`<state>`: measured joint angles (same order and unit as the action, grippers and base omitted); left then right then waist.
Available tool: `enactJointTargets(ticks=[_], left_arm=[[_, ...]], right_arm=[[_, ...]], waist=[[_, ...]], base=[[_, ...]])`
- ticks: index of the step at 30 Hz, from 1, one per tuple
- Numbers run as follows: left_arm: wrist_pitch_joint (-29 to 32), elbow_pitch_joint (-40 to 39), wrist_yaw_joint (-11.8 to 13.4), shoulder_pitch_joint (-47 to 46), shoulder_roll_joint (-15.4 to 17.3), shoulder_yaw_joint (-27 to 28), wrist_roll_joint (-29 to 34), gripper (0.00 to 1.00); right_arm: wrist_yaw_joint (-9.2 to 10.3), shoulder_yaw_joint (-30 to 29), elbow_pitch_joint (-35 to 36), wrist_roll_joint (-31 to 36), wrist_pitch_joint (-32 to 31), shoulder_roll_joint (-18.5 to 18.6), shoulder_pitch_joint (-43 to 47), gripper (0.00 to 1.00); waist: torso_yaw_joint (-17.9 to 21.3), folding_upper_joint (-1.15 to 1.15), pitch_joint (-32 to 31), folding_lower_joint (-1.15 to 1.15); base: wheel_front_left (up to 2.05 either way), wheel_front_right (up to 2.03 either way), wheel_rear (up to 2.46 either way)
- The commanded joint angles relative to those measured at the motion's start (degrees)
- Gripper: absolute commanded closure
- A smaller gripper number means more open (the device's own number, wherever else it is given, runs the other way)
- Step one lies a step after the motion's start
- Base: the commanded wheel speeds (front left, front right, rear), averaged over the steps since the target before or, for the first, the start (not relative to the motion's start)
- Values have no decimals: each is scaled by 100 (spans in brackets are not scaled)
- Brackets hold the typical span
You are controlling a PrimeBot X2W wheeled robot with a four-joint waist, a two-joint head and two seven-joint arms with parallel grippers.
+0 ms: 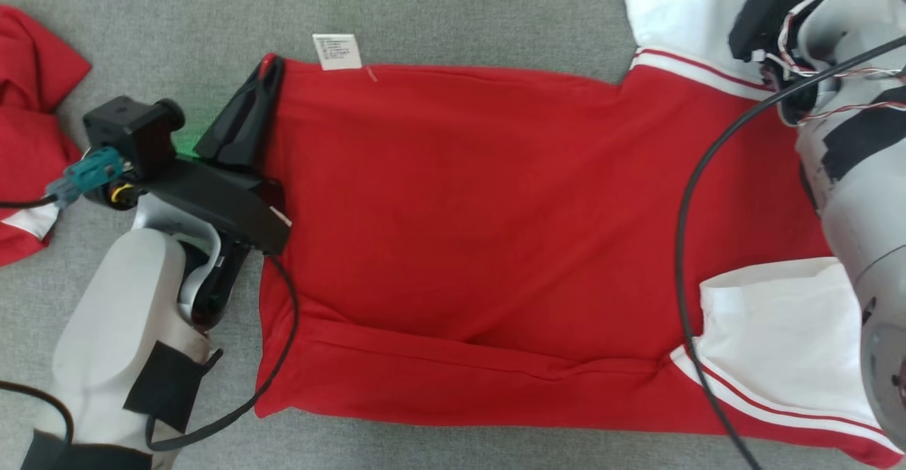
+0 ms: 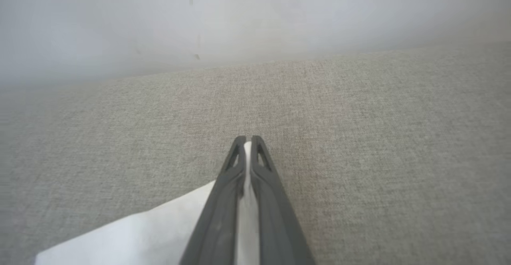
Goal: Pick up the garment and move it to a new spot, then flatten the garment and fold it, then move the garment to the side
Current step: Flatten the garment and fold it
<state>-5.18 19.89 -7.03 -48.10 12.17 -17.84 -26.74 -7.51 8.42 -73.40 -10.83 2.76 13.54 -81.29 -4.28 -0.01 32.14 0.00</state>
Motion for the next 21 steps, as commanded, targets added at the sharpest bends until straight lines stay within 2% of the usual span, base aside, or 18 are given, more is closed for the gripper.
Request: enactJointTargets(ticks=[1, 8, 11, 21], left_arm=[[-59, 49, -11, 116, 64, 45, -94, 100], [-181, 200, -1, 325, 132, 116, -174, 100], [-229, 254, 31, 486, 191, 162, -214, 100], [-317, 157, 205, 1156, 362, 313, -387, 100]], right_arm=[[4, 13, -1, 32, 149, -49, -4, 100], [4, 246, 167, -198, 624, -221, 358, 100], [4, 433, 396, -504, 831, -255, 663, 100], [4, 1543, 2230, -2083, 1023, 237, 2255, 100]], waist=[[65, 1, -89, 0], [222, 1, -398, 0], [328, 1, -595, 0], [703, 1, -1141, 0]], base=[[0, 0, 0], [0, 0, 0], [0, 0, 0], [0, 0, 0]])
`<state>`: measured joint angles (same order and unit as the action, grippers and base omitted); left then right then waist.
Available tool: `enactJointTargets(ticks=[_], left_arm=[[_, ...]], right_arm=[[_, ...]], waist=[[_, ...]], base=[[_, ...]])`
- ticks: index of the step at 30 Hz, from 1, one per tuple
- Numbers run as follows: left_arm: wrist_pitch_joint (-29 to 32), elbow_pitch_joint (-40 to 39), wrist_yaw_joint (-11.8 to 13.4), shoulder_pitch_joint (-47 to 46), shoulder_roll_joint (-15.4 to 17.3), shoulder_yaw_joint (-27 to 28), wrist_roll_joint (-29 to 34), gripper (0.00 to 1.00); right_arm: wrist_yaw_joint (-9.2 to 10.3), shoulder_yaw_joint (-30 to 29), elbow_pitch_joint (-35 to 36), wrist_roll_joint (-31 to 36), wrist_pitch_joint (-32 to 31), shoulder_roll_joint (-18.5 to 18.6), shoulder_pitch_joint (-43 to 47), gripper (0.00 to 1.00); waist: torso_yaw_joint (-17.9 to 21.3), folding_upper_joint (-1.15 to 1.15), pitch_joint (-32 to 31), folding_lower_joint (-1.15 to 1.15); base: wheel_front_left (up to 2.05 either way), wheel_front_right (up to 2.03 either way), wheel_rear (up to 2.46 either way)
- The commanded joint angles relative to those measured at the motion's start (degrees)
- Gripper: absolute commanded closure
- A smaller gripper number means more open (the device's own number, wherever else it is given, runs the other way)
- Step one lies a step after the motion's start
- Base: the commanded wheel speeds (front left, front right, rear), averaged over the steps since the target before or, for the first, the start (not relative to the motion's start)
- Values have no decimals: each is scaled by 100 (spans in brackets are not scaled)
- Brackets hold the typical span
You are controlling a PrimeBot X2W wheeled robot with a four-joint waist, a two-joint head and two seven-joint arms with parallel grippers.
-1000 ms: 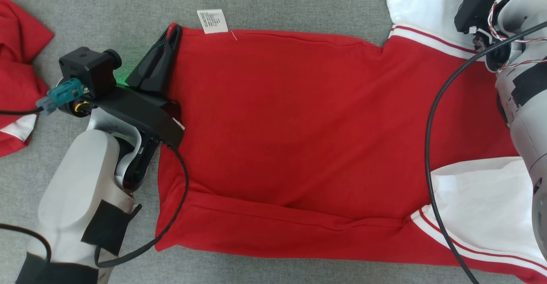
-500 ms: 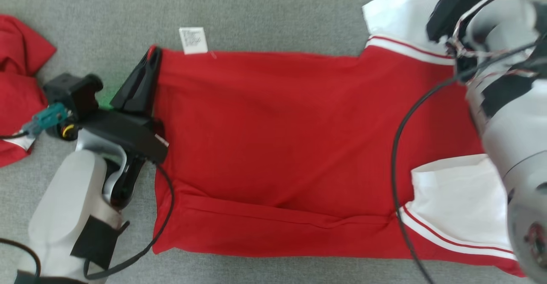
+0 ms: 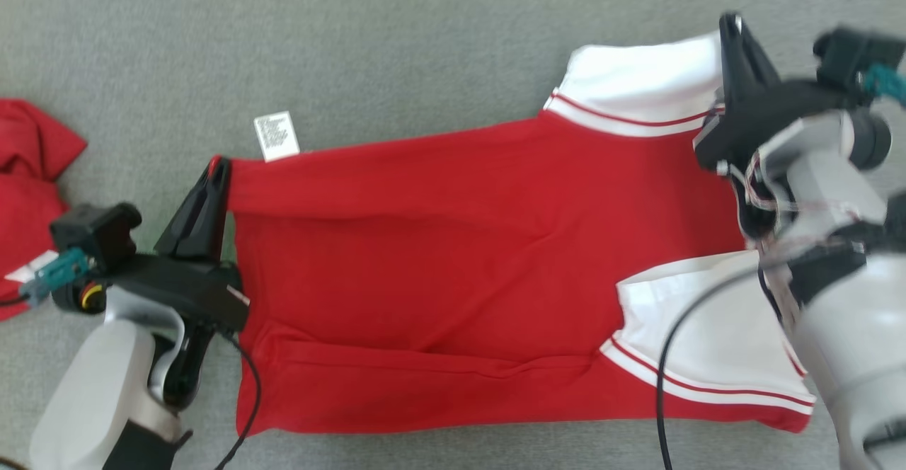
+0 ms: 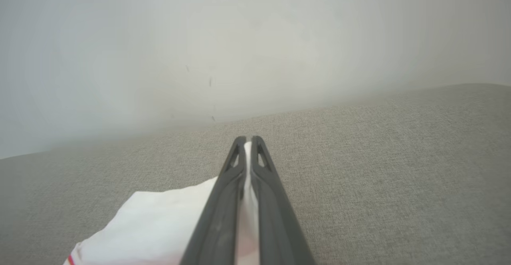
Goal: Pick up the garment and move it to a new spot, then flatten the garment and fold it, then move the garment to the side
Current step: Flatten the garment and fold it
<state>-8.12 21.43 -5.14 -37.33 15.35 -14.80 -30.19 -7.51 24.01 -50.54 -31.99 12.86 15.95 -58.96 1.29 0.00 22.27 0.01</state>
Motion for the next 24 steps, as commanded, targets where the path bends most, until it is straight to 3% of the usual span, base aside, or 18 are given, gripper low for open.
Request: enactJointTargets(ticks=[1, 13, 24], left_arm=[[-32, -18, 28, 142, 58, 25, -57, 100], [-168, -438, 267, 870, 88, 91, -131, 100], [-253, -1084, 606, 1596, 75, 34, -19, 100]], right_arm=[[4, 75, 151, -114, 12, 65, 180, 100], [4, 228, 2169, -1233, 36, 692, 1840, 100], [4, -351, 3557, -1263, -334, 773, 3478, 100]], waist=[[176, 0, -197, -1], [357, 0, -589, -1], [384, 0, -894, -1]], base=[[0, 0, 0], [0, 0, 0], [0, 0, 0]])
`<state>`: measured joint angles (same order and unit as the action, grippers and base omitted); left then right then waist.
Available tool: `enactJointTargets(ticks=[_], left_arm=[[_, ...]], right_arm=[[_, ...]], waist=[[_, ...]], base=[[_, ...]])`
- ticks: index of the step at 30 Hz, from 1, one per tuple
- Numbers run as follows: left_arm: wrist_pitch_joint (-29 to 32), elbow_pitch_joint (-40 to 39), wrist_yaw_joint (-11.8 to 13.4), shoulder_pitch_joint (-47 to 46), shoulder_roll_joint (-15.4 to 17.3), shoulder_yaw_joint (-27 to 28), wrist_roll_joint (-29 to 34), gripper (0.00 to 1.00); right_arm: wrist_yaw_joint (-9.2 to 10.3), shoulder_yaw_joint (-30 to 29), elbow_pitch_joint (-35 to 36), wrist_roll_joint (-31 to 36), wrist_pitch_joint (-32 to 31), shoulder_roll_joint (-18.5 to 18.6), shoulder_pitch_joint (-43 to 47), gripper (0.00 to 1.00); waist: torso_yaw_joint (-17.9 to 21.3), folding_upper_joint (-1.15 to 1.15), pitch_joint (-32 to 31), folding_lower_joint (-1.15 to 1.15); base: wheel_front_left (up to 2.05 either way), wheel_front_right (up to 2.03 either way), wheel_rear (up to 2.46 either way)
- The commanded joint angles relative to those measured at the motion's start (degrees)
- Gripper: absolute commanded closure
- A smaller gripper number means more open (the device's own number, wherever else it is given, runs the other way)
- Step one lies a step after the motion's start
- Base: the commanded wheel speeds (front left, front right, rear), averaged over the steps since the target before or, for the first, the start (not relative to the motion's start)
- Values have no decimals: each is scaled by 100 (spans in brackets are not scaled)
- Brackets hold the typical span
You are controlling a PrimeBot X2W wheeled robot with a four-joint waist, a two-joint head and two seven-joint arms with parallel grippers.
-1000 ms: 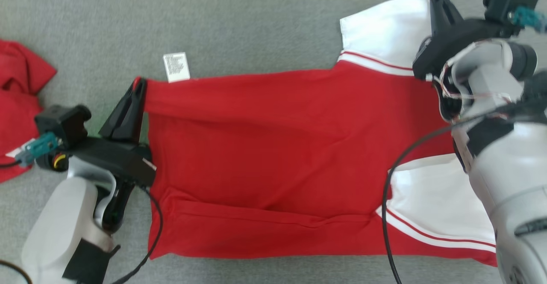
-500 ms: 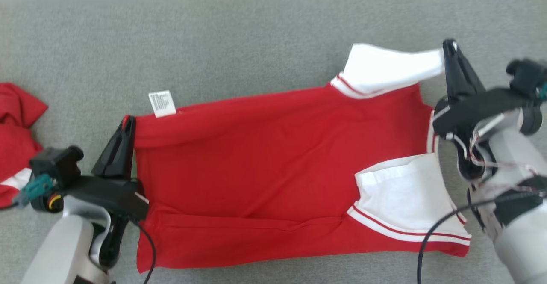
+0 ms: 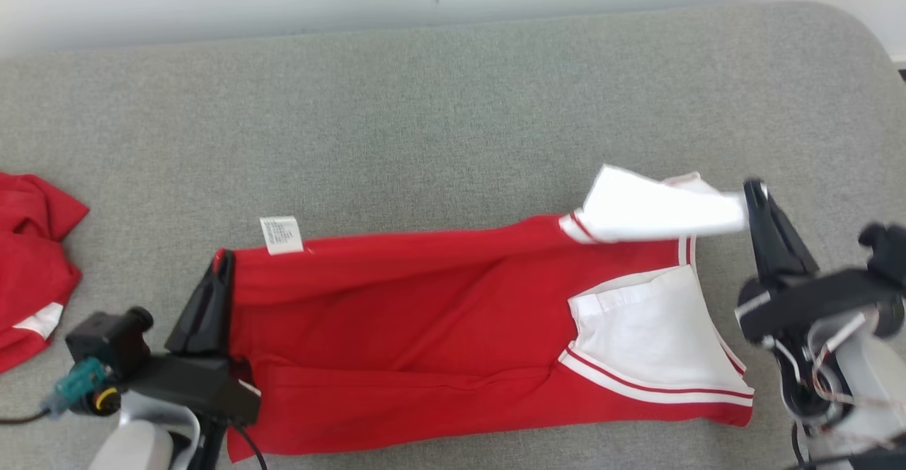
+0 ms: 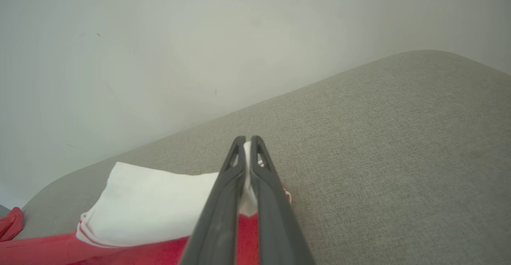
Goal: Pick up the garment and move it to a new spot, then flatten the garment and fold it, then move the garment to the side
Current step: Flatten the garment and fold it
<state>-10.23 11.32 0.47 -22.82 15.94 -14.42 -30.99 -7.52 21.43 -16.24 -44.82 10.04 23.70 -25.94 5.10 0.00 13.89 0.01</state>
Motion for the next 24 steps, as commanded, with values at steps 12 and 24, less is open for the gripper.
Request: enactJointTargets(ticks=[12, 24], left_arm=[[-278, -417, 208, 665, -70, -204, 300, 100], [-430, -96, 152, 822, -154, -181, 301, 100]], right_arm=[[5, -726, 1202, 328, -682, -381, 1517, 100], [5, -936, 1353, 851, -1327, -615, 1927, 100]], waist=[[-63, 0, -59, -1], [-52, 0, -211, -1]], base=[[0, 0, 0], [0, 0, 0]])
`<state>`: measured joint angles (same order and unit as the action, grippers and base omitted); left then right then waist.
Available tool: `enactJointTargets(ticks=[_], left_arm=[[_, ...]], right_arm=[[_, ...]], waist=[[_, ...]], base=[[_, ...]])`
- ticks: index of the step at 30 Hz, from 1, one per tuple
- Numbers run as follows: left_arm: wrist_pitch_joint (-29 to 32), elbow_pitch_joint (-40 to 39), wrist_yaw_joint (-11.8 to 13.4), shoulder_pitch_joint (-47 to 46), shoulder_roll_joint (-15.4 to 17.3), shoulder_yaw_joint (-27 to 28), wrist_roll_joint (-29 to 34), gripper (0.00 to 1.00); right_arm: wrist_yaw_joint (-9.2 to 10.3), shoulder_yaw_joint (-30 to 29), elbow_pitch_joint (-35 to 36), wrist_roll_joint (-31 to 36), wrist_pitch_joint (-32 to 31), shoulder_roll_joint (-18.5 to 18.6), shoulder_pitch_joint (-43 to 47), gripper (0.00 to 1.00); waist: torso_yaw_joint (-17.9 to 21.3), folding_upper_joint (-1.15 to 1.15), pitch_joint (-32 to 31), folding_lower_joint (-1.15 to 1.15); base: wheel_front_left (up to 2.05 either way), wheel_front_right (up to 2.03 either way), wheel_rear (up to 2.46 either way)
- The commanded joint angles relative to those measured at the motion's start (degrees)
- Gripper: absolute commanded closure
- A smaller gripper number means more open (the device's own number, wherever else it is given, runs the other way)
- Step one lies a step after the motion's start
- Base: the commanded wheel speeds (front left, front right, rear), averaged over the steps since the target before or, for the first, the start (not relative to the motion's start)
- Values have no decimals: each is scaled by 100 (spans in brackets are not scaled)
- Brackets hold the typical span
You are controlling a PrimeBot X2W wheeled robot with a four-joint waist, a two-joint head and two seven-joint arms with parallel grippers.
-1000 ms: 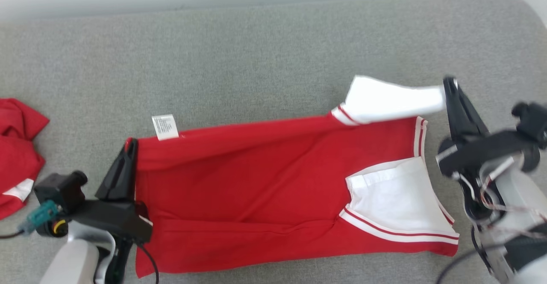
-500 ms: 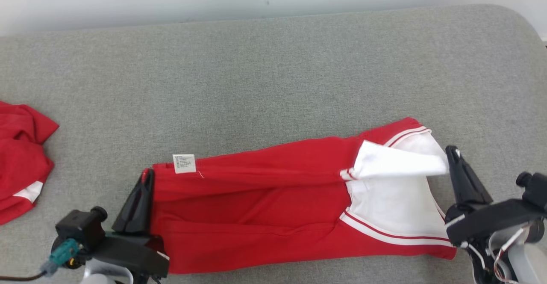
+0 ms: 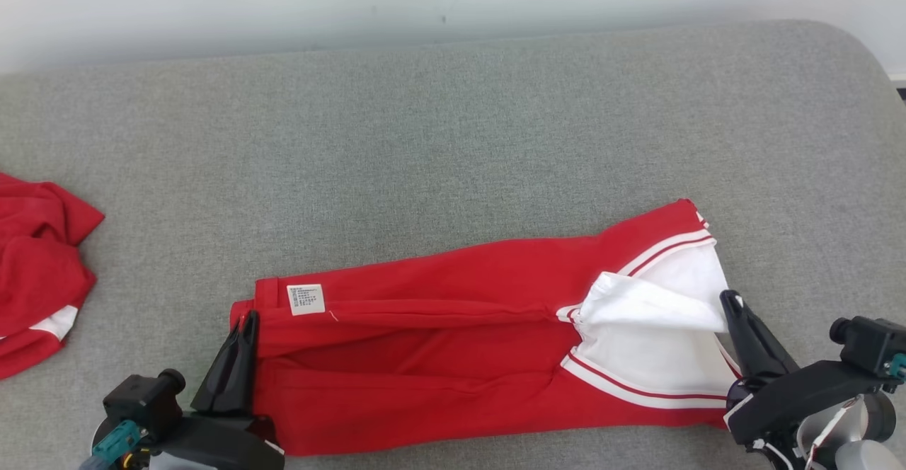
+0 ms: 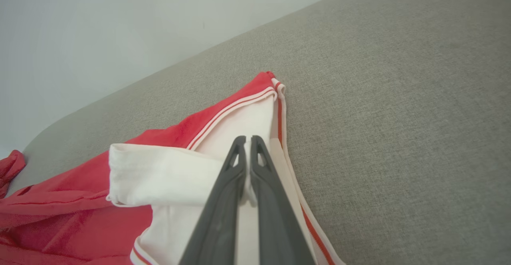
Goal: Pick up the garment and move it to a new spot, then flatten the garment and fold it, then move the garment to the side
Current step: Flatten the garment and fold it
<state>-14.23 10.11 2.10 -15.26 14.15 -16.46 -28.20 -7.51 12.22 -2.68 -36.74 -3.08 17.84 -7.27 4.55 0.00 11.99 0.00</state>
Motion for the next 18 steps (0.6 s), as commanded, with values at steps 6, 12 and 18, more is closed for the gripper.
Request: enactJointTargets(ticks=[6, 12, 18], left_arm=[[-70, 219, 15, 100, 8, 34, 141, 0], [-95, 146, 48, 276, -49, 222, 155, 0], [-90, -122, 145, 480, -125, 442, 276, 0]], right_arm=[[4, -162, -151, 388, 8, -146, 101, 0], [4, -325, -113, 494, 137, -245, 138, 0], [4, -417, -141, 578, 171, -264, 178, 0]], waist=[[-16, 0, -136, 0], [-36, 0, -302, 0], [-79, 0, -404, 0]], base=[[0, 0, 0], [0, 0, 0], [0, 0, 0]])
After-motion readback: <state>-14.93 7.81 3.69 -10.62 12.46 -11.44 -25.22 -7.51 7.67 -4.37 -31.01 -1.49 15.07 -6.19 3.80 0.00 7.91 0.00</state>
